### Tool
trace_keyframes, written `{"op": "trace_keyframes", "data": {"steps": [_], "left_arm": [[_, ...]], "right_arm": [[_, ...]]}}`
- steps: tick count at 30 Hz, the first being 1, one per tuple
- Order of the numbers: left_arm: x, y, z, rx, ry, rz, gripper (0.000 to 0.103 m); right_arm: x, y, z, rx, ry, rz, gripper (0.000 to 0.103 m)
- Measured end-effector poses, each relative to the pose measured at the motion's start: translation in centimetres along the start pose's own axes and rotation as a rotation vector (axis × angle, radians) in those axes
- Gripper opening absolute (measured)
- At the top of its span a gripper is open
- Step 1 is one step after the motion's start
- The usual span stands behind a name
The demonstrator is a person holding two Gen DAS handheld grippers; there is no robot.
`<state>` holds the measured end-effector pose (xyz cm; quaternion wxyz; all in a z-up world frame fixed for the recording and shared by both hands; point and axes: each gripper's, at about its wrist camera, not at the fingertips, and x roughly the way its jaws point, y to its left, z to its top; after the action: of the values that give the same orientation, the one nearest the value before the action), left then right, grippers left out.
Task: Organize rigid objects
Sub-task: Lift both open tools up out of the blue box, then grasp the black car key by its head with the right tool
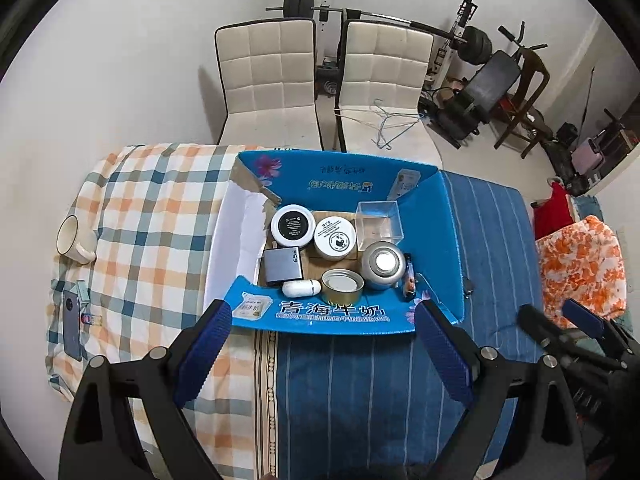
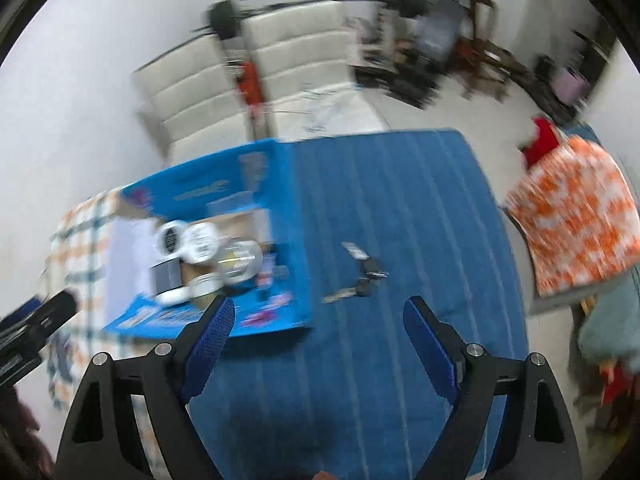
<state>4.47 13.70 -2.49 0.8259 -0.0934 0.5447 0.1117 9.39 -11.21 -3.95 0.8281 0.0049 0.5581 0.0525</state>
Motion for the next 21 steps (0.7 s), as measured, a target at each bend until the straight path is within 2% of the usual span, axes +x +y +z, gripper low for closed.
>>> {"op": "trace_keyframes", "data": {"steps": [5,8,12,17,21], "left_arm": [[3.5,-1.7,0.1,0.014,0.032,-0.001,0.094],[6.4,-2.8,0.1,0.025,0.074,-0.004,0.094],[10.6,-4.3,0.4,0.039,0.129,0.009,0.094],[14.7,-5.4,1.1,0.067,0.187,0.026,0.094],[17.9,-5.8,1.4,0.092,0.233,0.04,0.094]], "right_arm": [[5.5,-5.4,0.4,0.118,0.056,-0.081,0.089],[10.2,-7.3,0.7,0.162,0.131,-0.082,0.089],[16.6,-8.6,0.9,0.235,0.214,-0.042,0.089],[23.0,-8.7,1.4,0.242,0.275,-0.066,0.089],[26.4,-8.1,0.9,0.232,0.323,-0.087,0.085]]}}
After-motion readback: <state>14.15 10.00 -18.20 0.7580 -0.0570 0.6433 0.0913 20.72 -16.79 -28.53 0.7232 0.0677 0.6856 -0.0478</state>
